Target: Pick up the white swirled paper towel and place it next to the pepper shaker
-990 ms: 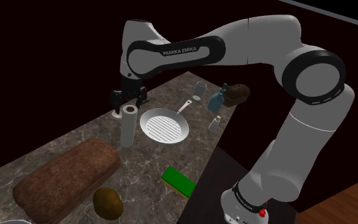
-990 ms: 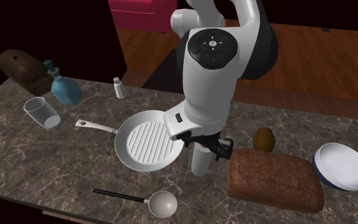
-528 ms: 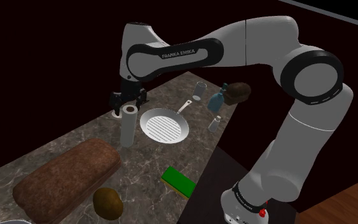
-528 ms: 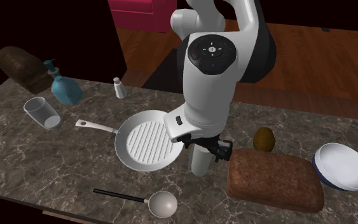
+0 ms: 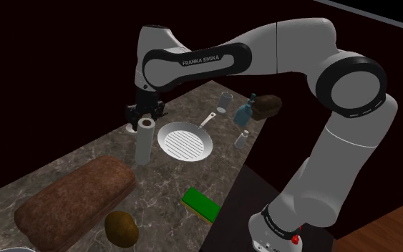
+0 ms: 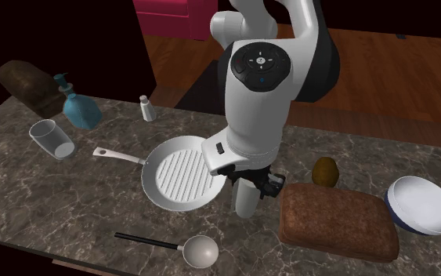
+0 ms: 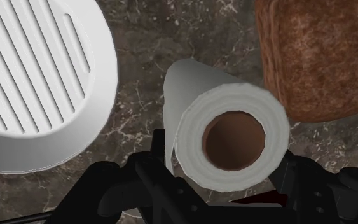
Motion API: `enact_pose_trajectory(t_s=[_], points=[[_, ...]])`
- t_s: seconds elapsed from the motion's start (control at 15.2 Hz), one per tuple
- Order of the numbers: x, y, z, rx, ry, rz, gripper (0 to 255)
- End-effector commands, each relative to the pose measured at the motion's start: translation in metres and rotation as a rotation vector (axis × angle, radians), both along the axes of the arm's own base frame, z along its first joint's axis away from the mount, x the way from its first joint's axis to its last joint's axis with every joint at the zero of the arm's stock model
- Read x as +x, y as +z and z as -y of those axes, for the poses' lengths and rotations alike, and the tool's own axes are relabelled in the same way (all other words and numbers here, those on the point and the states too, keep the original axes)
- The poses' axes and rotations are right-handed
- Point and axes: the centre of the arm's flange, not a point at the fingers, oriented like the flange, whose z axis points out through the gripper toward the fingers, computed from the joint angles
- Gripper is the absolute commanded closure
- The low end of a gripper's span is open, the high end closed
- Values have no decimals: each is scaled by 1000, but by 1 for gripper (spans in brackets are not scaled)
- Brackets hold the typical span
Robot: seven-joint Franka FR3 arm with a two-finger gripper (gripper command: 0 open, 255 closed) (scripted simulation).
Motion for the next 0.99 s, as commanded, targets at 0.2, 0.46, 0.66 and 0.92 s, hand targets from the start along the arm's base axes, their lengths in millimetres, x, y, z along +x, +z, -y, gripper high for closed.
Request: enact_pose_trajectory(t_s=[0.2, 0.46, 0.66, 0.92], points=[[0, 5, -1, 0, 1, -1, 255], [0, 26, -1, 0, 1, -1, 255], [0, 42, -1, 0, 1, -1, 255], [0, 63, -1, 0, 1, -1, 255]])
